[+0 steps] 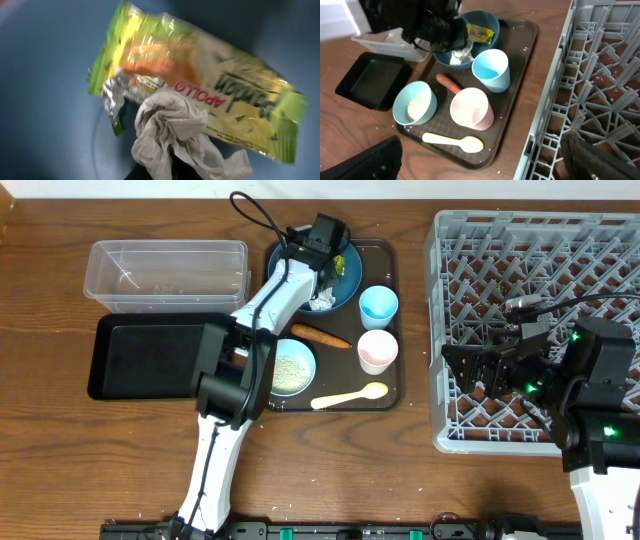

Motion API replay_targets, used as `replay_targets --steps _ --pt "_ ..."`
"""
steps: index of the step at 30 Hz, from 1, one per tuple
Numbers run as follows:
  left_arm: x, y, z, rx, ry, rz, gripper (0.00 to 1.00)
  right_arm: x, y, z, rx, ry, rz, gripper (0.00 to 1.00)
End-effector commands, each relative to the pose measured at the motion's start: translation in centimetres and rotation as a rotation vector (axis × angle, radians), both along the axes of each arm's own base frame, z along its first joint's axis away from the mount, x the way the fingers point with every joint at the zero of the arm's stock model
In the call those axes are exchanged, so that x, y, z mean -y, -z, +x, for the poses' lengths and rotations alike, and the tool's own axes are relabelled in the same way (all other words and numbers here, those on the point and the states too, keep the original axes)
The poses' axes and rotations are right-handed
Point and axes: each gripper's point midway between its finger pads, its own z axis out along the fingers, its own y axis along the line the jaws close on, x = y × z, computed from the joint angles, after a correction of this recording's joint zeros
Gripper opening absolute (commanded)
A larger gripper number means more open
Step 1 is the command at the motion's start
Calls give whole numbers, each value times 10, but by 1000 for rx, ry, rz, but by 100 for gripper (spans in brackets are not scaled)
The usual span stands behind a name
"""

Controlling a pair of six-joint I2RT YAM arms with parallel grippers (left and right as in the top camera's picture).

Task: Sort waste into correct bins and load items into the dishwasher rack
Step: 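Carry the tissue with the left gripper and drop it into the clear bin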

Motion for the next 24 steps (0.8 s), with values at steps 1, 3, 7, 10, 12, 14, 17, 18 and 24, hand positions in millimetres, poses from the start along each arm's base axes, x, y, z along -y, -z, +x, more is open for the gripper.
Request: replay_targets --steps 1,3,7,10,12,14,17,18,24 --pt "1 -85 4 126 18 -59 6 0 -10 1 26 -7 -1 99" --pt "-7 -112 0 153 7 -69 6 0 -10 1 26 -7 -1 99" --pt "-38 -157 -11 185 -39 -76 6 0 -10 1 26 -8 -1 99" --pt "-69 -179 -18 191 -90 -73 6 0 -10 1 26 -7 -1 99" --pt "-94 -186 -22 186 -134 -65 6 0 -10 1 26 -7 -1 99" --pt "-123 -187 -22 178 -190 -53 6 0 -10 1 28 -7 -1 99" --pt "-169 -173 -18 152 -283 -41 6 0 -11 2 31 -8 -1 99" --pt "-179 -168 -17 142 -314 -44 6 0 -11 2 31 -8 -1 99" --pt "-239 -115 -11 67 -514 -69 13 0 -11 1 30 -7 -1 99"
